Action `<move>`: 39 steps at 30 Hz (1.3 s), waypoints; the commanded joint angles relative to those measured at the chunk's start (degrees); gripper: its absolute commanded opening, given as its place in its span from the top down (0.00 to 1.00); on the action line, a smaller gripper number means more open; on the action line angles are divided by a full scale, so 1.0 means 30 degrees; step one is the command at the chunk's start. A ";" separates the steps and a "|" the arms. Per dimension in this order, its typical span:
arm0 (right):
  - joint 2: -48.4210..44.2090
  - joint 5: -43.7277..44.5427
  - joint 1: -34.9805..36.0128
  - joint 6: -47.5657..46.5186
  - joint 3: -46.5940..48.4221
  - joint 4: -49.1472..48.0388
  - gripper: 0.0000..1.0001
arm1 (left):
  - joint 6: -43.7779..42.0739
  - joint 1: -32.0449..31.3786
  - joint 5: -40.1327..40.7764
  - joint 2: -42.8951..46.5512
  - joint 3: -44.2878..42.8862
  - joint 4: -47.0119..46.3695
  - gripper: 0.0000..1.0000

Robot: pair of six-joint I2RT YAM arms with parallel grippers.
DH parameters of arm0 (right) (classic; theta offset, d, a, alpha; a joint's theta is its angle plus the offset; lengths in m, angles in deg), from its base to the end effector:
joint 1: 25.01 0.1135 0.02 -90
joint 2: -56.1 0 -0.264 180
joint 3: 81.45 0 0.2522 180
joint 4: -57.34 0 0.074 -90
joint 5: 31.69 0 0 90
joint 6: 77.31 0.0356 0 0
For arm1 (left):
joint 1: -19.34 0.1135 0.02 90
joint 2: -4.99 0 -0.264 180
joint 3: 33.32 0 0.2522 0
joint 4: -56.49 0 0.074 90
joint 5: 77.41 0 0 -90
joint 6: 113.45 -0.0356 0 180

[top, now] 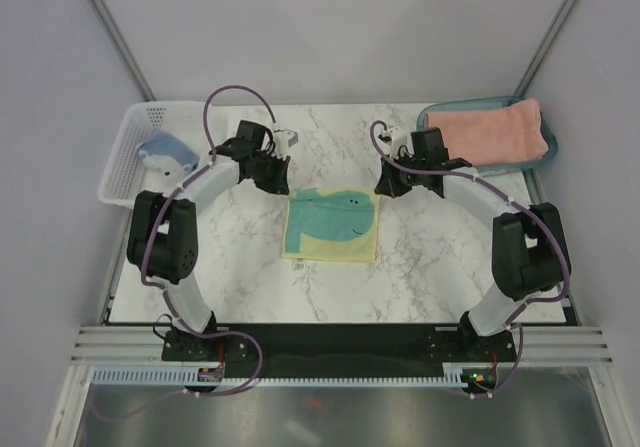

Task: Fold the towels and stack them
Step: Fold the towel

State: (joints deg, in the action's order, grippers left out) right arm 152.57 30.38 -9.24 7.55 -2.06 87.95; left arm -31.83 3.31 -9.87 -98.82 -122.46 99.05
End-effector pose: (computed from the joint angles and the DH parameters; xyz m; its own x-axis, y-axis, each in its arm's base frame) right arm 0.3437 0.1144 0.2238 -0.6601 -0.2687 -0.7015 -0.6051 0.7435 0.2847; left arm 0.3661 -0.1193 0.2161 -0.7334 0.3508 -0.5823 0.5669 0.7884 -0.2389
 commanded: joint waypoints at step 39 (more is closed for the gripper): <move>-0.7808 0.4003 0.3620 0.6549 -0.8777 -0.2918 1.00 | 0.3439 -0.3357 0.3882 0.7444 0.7605 0.0566 0.98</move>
State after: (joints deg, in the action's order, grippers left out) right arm 132.04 40.79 1.38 25.40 -27.52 81.74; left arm -23.88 -6.74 -0.91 -79.50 -99.59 99.62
